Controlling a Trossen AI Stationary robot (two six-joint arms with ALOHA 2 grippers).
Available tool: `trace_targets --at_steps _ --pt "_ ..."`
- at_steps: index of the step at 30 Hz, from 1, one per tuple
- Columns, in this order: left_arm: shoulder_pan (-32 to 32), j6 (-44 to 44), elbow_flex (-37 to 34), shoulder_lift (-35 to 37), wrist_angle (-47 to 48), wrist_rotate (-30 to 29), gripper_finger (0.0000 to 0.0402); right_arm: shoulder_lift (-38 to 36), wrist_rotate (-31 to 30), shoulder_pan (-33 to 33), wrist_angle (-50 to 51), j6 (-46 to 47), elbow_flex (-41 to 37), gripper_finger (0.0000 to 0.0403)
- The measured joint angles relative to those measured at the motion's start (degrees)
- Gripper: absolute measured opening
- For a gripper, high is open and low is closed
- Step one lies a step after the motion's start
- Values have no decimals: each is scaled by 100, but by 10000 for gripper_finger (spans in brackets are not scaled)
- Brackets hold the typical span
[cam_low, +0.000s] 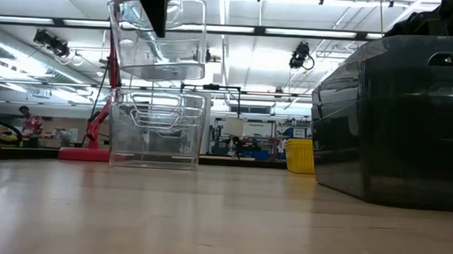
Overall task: Stack baskets by color
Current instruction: Stack the bottom transparent bin on the transparent bins
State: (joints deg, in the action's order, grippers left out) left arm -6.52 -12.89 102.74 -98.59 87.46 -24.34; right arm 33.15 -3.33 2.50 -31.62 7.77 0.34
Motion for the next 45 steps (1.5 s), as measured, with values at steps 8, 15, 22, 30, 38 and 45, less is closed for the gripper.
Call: trace_targets --at_steps 8,15,22,30,38,45 --pt "403 238 -2 0 -224 221 12 0 0 0 0 0 1 183" --pt "525 319 -9 0 -311 299 12 0 -1 0 0 0 0 183" --pt "500 400 -10 -94 -470 308 13 0 -1 -1 0 0 0 183" --pt "453 592 -773 -181 -820 319 13 11 -1 -1 7 0 0 183" --pt "459 585 -1409 -181 -1281 764 13 22 -2 0 2 0 0 183" --pt "454 604 -1478 -179 -1415 1286 14 22 -1 -2 2 0 0 183"
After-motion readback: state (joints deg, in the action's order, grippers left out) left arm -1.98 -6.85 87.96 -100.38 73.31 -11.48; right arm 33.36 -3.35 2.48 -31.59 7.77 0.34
